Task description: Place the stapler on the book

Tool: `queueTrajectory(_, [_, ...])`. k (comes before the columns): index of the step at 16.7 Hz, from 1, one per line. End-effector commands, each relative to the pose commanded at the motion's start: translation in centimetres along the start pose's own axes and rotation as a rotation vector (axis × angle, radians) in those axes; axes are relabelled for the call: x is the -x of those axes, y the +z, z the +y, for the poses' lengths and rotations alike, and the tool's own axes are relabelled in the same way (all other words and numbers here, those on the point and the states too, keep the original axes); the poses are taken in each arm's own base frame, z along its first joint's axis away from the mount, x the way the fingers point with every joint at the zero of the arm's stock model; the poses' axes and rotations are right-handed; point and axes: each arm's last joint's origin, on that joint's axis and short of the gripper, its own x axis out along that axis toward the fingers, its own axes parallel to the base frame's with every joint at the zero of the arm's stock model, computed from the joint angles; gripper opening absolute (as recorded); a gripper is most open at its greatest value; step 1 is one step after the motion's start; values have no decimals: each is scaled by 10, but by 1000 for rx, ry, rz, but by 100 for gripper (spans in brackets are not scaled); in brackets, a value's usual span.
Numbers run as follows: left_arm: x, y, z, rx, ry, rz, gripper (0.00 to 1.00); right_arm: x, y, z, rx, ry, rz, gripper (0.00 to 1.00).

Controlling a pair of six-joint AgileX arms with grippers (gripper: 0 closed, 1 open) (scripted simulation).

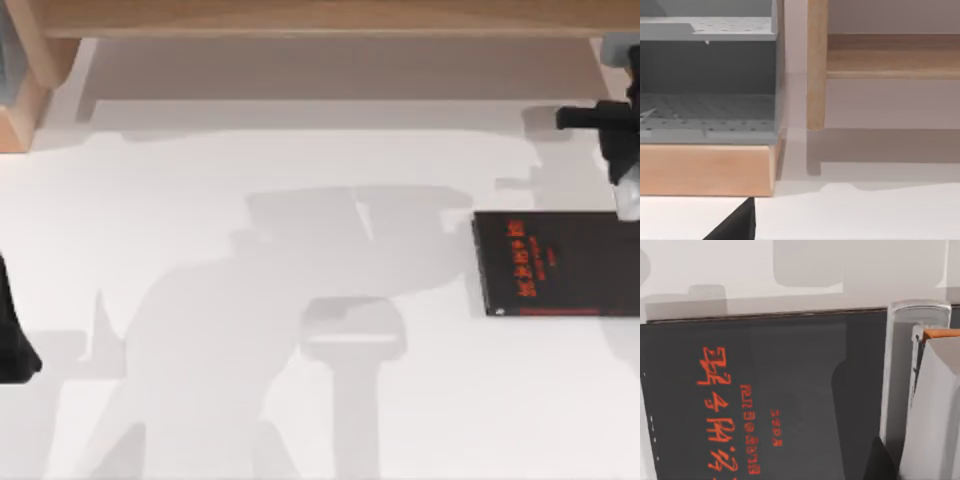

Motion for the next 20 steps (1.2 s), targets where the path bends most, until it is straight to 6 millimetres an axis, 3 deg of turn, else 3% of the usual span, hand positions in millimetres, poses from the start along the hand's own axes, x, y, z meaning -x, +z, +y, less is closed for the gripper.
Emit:
queueTrajectory(5, [0, 0, 0, 0, 0, 0, 100, -27, -20, 29, 39, -23, 86, 0])
queueTrajectory(10, [0, 0, 0, 0, 0, 0, 100, -27, -20, 27, 34, -20, 85, 0])
queueTrajectory(15, [0, 0, 0, 0, 0, 0, 100, -56, -23, 28, 39, -22, 85, 0])
queueTrajectory(18, [0, 0, 0, 0, 0, 0, 100, -57, -24, 28, 39, -23, 86, 0])
queueTrajectory(20, [0, 0, 0, 0, 0, 0, 100, -57, -24, 28, 39, -23, 86, 15])
